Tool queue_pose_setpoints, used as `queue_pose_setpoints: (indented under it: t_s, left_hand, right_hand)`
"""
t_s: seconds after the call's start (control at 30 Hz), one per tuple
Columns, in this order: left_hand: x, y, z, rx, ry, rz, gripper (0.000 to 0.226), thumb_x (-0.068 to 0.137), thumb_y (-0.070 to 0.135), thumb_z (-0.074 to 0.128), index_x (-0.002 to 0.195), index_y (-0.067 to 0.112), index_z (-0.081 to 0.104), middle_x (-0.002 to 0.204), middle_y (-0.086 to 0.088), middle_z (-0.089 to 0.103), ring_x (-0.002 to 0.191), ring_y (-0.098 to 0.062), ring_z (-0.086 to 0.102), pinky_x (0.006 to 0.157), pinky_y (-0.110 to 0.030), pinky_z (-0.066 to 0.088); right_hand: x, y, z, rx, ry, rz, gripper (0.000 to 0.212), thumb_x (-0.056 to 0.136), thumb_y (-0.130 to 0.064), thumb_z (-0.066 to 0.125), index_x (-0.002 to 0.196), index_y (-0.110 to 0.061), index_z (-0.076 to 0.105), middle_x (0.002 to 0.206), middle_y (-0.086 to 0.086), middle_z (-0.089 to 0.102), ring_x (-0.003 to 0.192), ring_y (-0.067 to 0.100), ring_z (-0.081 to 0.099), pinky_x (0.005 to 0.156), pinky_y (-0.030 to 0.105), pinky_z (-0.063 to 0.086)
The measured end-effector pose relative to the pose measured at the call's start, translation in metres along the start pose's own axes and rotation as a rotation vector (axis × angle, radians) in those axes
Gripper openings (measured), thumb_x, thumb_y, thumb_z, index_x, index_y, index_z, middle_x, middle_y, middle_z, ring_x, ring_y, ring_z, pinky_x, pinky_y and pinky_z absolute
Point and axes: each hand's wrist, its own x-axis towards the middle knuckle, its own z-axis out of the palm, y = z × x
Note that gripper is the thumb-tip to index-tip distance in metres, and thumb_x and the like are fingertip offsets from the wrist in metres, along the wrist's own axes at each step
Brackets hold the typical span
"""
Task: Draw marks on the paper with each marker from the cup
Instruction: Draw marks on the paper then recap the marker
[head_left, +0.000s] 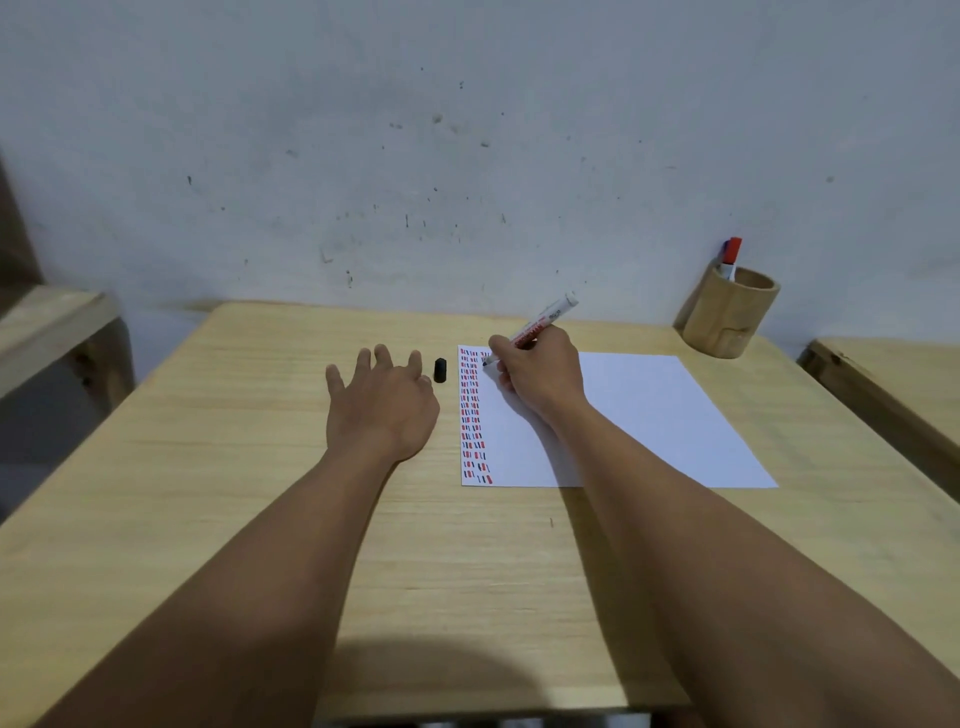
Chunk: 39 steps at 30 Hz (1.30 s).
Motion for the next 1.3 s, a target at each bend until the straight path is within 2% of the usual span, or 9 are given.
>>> queue_pose_setpoints:
  t_s: [0.23, 0.5, 0.63, 0.77, 0.83, 0.97, 1.07, 1.2, 1.3]
  left_hand:
    - [-0.001, 0.000, -0.002, -0.020, -0.005, -0.006, 0.056, 0.103, 0.036, 0.020, 0.158, 0.027, 0.024, 0.167, -0.012, 0.016, 0.155, -0.030, 0.006, 0.121, -0.060, 0.003]
    - [-0.003, 0.002, -0.002, -0.046, -0.010, -0.013, 0.055, 0.103, 0.035, 0.021, 0.157, 0.025, 0.026, 0.166, -0.013, 0.020, 0.155, -0.031, 0.009, 0.121, -0.061, 0.004]
    - [-0.006, 0.008, -0.006, -0.183, 0.134, 0.035, 0.054, 0.102, 0.029, 0.026, 0.155, 0.020, 0.029, 0.150, -0.007, 0.048, 0.143, -0.033, 0.036, 0.116, -0.061, 0.021]
    - [-0.009, 0.012, -0.012, -0.231, 0.216, 0.178, 0.054, 0.101, 0.032, 0.037, 0.154, 0.028, 0.032, 0.135, -0.005, 0.060, 0.118, -0.032, 0.057, 0.099, -0.052, 0.045]
    - [-0.002, 0.011, -0.014, -0.193, 0.202, 0.178, 0.047, 0.101, 0.034, 0.043, 0.148, 0.029, 0.045, 0.127, -0.005, 0.063, 0.116, -0.032, 0.059, 0.090, -0.044, 0.049]
    - [0.008, 0.011, -0.017, -0.200, 0.254, 0.153, 0.024, 0.098, 0.025, 0.054, 0.109, 0.018, 0.074, 0.102, -0.003, 0.075, 0.102, -0.031, 0.065, 0.081, -0.039, 0.050]
    - [0.005, 0.024, -0.030, -0.447, 0.308, 0.016, 0.016, 0.093, 0.022, 0.063, 0.104, 0.021, 0.075, 0.095, 0.003, 0.077, 0.093, -0.023, 0.067, 0.084, -0.036, 0.051]
    - [0.000, 0.052, -0.054, -0.885, 0.327, -0.100, 0.005, 0.087, 0.019, 0.070, 0.090, 0.023, 0.074, 0.085, 0.004, 0.073, 0.075, -0.014, 0.064, 0.065, -0.023, 0.047]
    - [-0.005, 0.068, -0.068, -1.064, 0.289, -0.081, 0.007, 0.086, 0.021, 0.074, 0.092, 0.022, 0.077, 0.084, 0.008, 0.074, 0.080, -0.011, 0.064, 0.069, -0.021, 0.044]
  right_hand:
    - [-0.001, 0.000, 0.001, -0.009, -0.011, -0.019, 0.033, 0.084, -0.024, 0.065, 0.074, 0.007, 0.071, 0.066, 0.012, 0.074, 0.065, 0.022, 0.072, 0.057, 0.031, 0.053]
    - [0.002, 0.002, 0.001, -0.005, -0.018, 0.006, 0.033, 0.083, -0.024, 0.065, 0.076, 0.008, 0.070, 0.072, 0.016, 0.075, 0.071, 0.029, 0.072, 0.060, 0.036, 0.054]
    - [0.003, 0.000, -0.003, 0.116, 0.024, 0.067, 0.028, 0.083, -0.025, 0.066, 0.076, 0.001, 0.074, 0.070, 0.008, 0.075, 0.065, 0.020, 0.069, 0.062, 0.031, 0.053]
    - [0.005, -0.008, -0.010, 0.295, 0.013, 0.117, 0.025, 0.086, -0.026, 0.068, 0.084, -0.001, 0.073, 0.065, 0.003, 0.070, 0.049, 0.013, 0.060, 0.057, 0.032, 0.053]
    - [0.004, -0.015, -0.014, 0.335, 0.005, 0.097, 0.023, 0.089, -0.027, 0.071, 0.086, -0.004, 0.071, 0.067, 0.002, 0.069, 0.048, 0.012, 0.058, 0.052, 0.029, 0.049]
    - [-0.002, -0.029, -0.027, 0.417, -0.030, 0.099, 0.021, 0.091, -0.025, 0.067, 0.084, -0.005, 0.071, 0.067, 0.001, 0.065, 0.052, 0.014, 0.057, 0.049, 0.027, 0.049]
    - [-0.009, -0.037, -0.040, 0.548, -0.096, 0.132, 0.021, 0.091, -0.016, 0.060, 0.073, -0.006, 0.066, 0.064, 0.004, 0.060, 0.050, 0.015, 0.053, 0.048, 0.026, 0.047]
    - [-0.019, -0.043, -0.059, 0.635, -0.121, 0.176, 0.019, 0.091, -0.016, 0.064, 0.074, -0.007, 0.063, 0.060, 0.002, 0.058, 0.044, 0.012, 0.048, 0.044, 0.021, 0.044]
    - [-0.026, -0.047, -0.078, 0.710, -0.112, 0.197, 0.020, 0.091, -0.014, 0.066, 0.073, -0.008, 0.062, 0.060, 0.002, 0.057, 0.045, 0.012, 0.047, 0.044, 0.021, 0.044]
